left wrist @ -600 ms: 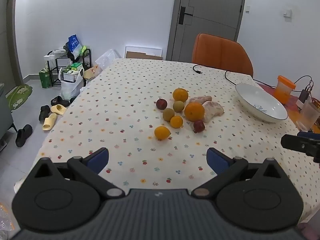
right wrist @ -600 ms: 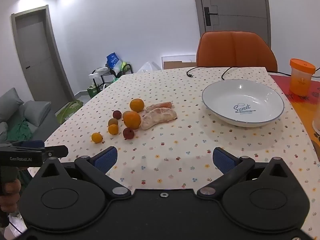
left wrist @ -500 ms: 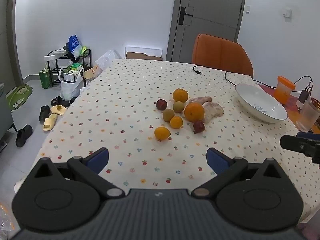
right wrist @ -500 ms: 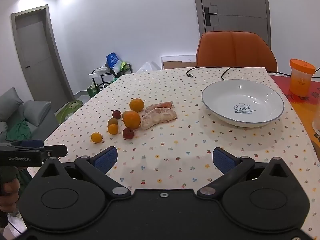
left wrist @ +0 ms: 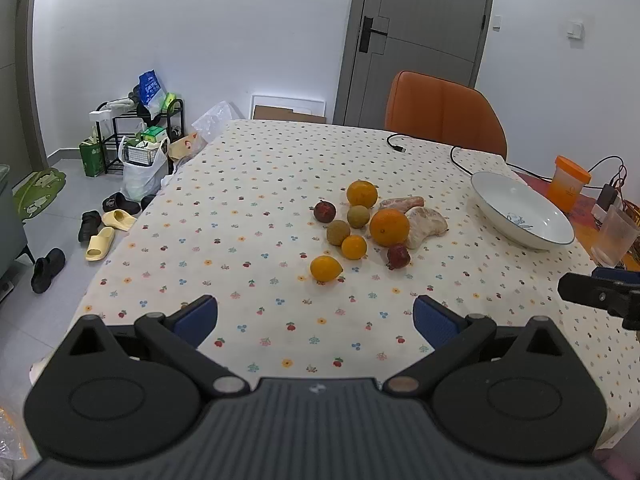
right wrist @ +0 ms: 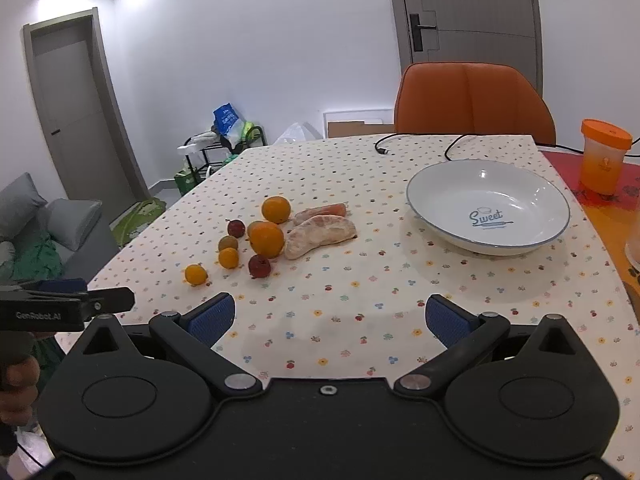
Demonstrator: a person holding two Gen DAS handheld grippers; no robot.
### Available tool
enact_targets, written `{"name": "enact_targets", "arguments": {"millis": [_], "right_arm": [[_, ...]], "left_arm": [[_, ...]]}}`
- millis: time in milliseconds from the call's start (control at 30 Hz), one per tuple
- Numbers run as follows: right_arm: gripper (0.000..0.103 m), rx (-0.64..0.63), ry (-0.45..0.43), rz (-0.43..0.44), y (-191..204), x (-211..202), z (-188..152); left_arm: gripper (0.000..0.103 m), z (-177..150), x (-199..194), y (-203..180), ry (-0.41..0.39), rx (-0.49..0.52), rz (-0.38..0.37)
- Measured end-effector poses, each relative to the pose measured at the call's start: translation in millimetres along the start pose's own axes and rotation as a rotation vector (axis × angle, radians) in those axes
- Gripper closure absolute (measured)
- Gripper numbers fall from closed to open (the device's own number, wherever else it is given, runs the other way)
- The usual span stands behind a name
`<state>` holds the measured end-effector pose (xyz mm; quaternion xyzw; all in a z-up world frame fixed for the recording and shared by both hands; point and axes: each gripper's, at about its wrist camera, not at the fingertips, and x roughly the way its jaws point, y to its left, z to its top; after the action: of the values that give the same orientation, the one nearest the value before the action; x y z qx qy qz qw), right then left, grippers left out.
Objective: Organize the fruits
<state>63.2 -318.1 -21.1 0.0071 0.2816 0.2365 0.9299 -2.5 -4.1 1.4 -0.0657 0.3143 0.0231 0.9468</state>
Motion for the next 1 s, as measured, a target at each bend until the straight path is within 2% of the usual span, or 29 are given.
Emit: {"name": "enact_targets", "arguments": {"millis": [1000], "right_arm": [[0.000, -0.021, -0.021, -0.014, 3.7, -4.9, 4.6]], "left_arm": [[0.000, -1.3, -4.6, -3.4, -0.014, 0.011, -0.003]]}}
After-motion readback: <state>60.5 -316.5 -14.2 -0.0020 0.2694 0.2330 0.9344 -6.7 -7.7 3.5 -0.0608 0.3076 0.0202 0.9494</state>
